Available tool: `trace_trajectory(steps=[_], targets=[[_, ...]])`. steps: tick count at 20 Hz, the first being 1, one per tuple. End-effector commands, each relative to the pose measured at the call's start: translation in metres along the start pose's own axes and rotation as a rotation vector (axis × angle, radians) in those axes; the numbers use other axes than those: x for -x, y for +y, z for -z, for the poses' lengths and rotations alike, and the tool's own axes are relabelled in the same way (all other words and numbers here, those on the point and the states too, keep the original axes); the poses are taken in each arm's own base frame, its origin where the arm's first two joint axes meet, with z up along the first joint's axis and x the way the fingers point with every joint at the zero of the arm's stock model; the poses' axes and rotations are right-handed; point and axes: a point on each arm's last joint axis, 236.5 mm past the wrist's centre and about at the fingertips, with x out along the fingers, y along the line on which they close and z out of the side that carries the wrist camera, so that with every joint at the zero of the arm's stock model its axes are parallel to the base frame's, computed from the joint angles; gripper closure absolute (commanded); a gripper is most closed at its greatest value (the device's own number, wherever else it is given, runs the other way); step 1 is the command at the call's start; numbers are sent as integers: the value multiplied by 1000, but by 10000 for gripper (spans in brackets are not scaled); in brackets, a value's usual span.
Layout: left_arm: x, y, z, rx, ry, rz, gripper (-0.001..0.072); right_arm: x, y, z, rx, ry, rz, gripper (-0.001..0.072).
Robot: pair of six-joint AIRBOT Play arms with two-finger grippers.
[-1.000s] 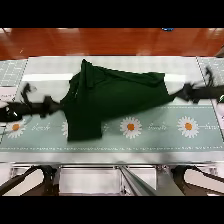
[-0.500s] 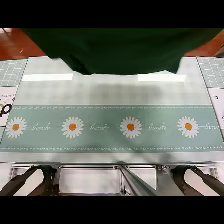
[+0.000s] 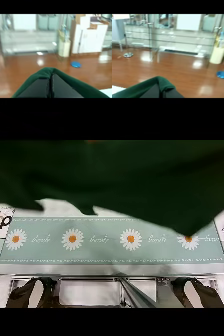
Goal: Fold the shirts.
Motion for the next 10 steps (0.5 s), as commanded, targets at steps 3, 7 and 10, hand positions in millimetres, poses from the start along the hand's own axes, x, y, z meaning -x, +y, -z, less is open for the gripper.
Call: trace_trajectory(steps=[3,7,10], targets=[[108,24,-7,-12,-73,-161,690,65,-1,16,27,23,186,687],[98,39,54,72,158,-151,691,69,-18,56,-40,120,260,687],[51,51,114,144,335,-170,691,34,-32,114,-138,294,214,687]])
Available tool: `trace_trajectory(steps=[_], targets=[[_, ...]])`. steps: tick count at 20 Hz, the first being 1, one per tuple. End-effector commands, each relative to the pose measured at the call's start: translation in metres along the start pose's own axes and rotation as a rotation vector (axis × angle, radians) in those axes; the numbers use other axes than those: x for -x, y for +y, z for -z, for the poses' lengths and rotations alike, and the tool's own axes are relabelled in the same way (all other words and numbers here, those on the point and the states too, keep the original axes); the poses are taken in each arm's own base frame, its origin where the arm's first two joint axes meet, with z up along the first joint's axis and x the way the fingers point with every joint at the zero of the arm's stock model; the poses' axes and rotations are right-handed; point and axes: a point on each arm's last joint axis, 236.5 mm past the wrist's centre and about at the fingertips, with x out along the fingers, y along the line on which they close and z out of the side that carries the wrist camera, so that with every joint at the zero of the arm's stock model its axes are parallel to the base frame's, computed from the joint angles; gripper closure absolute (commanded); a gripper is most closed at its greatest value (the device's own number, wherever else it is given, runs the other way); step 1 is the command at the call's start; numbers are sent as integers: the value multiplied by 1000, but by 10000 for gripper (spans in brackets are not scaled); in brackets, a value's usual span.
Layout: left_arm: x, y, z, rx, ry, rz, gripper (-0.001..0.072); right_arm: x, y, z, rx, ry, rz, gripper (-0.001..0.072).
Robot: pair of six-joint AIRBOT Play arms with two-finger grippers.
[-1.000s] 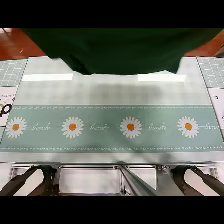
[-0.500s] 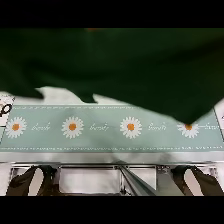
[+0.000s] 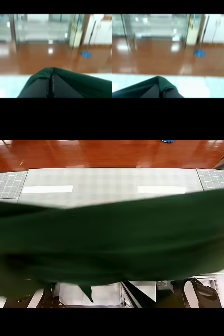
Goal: Fold the shirts.
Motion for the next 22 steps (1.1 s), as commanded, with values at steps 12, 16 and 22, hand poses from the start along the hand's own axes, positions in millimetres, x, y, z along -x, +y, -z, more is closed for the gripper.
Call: trace_trajectory(steps=[12,16,22], targets=[[-378,47,303,298,680,-51,690,-329,-53,274,-508,663,-306,687],[-479,68,369,317,753,-82,690,-431,-58,338,-579,770,-348,687],[-522,67,420,377,908,-74,690,-505,-41,374,-644,819,-363,687]])
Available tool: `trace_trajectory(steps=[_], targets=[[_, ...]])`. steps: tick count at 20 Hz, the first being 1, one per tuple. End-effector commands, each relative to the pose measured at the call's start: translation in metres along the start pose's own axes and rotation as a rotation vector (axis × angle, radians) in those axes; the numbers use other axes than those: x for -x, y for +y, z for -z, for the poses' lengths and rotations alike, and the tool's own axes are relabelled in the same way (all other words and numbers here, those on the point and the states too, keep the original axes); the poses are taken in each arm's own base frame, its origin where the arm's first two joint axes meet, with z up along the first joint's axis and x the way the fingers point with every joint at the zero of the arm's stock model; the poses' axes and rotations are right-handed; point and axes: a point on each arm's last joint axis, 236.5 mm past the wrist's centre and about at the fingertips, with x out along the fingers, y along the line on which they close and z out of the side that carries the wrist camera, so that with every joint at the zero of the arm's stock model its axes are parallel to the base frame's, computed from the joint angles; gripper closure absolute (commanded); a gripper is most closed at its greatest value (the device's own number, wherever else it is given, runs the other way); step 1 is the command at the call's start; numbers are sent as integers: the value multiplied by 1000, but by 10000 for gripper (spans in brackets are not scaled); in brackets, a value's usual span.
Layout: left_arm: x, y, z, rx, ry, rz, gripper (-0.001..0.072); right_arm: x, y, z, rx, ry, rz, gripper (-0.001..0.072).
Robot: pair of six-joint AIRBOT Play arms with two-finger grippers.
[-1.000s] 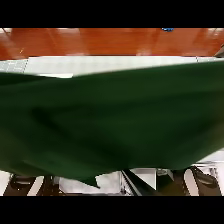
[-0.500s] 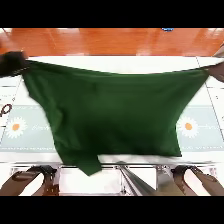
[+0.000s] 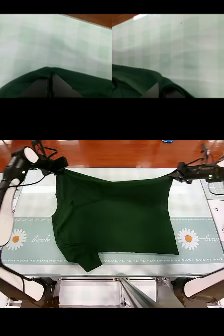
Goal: Fold the shirts.
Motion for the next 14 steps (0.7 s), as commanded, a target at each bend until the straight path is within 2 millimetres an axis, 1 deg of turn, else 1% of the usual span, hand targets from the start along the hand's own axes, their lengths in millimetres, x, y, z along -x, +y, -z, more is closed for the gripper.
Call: trace_trajectory(steps=[1,3,5,7,8,10,11,12,13,14], targets=[[-30,7,17,-2,112,-4,690,-36,-12,-3,-39,31,-10,687],[-20,14,23,-34,154,-11,690,-31,-14,4,-33,68,-7,687],[-5,23,27,-30,193,-22,691,-18,-11,13,-49,114,-31,687],[15,32,33,-55,247,-28,691,3,-9,21,-52,160,-46,687],[26,35,39,-70,285,-29,690,16,-9,25,-46,185,-44,687],[43,33,64,-124,405,-4,690,38,-17,40,-27,256,-3,687],[48,29,80,-131,472,16,691,46,-26,54,-19,317,37,687],[52,27,97,-133,538,33,690,52,-34,73,-23,400,76,687],[54,27,117,-128,612,39,690,55,-42,89,-33,461,106,687],[56,27,136,-140,683,48,690,52,-48,101,-54,488,120,687]])
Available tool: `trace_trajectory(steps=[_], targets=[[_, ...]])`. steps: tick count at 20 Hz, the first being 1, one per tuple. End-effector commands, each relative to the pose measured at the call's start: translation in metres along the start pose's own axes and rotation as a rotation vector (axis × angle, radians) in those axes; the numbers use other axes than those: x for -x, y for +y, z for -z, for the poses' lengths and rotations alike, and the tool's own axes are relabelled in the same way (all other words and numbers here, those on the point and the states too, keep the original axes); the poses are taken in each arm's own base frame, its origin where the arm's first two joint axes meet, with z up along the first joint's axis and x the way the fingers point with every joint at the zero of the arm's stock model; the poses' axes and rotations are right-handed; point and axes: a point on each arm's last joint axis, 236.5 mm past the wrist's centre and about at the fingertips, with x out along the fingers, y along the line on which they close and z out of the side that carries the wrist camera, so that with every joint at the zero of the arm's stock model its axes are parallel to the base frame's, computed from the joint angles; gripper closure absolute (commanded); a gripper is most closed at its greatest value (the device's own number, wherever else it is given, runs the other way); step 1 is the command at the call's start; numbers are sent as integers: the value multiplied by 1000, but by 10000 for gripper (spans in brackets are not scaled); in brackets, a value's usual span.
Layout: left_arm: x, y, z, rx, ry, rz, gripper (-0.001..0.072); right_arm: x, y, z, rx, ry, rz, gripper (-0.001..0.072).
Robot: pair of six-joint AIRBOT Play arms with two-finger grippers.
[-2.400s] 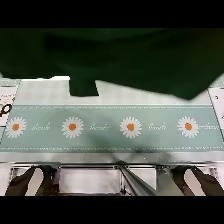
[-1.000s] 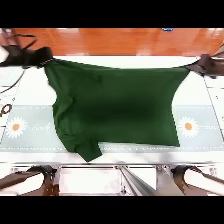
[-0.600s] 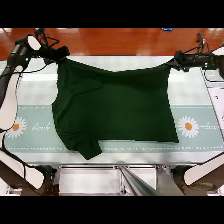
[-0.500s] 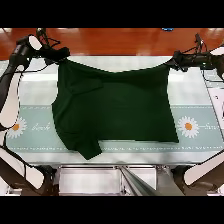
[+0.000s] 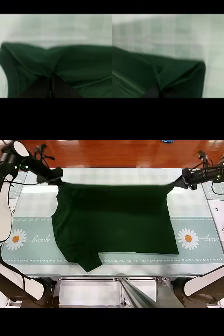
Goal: Fold the shirts.
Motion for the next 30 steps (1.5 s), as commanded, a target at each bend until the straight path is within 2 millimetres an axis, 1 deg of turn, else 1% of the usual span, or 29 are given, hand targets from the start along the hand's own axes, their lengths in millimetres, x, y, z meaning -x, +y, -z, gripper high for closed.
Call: trace_trajectory(steps=[1,2,4,5,9,11,13,17,20,22,24,25,26,27,28,29,30], targets=[[-12,-10,72,-53,276,49,691,-4,-24,49,-55,166,72,687],[-19,-10,87,-49,320,52,691,-10,-27,57,-71,179,70,687],[-29,-8,105,-28,352,52,690,-20,-33,73,-84,220,71,687],[-32,-6,112,-17,359,53,691,-24,-34,78,-86,234,70,687],[-41,-1,131,12,389,56,691,-30,-39,83,-97,242,75,687],[-45,1,132,19,384,54,691,-30,-38,83,-98,243,74,687],[-45,5,127,14,361,54,691,-29,-37,84,-98,250,71,687],[-43,20,118,45,324,53,690,-34,-39,88,-77,268,105,687],[-40,33,112,67,296,52,690,-35,-53,83,-95,245,179,687],[-41,35,109,65,281,51,690,-35,-55,82,-101,241,192,687],[-43,30,105,59,268,64,688,-36,-54,80,-102,232,186,680],[-45,26,104,54,262,69,595,-37,-55,77,-128,219,190,550],[-46,23,104,48,261,69,405,-37,-54,77,-136,217,189,320],[-46,23,104,46,263,67,267,-35,-53,81,-138,231,187,303],[-43,27,105,57,267,57,237,-29,-54,84,-146,241,204,303],[-36,31,104,87,257,47,237,-16,-59,84,-165,227,240,303],[-26,36,105,110,249,44,237,4,-63,84,-168,202,282,303]])
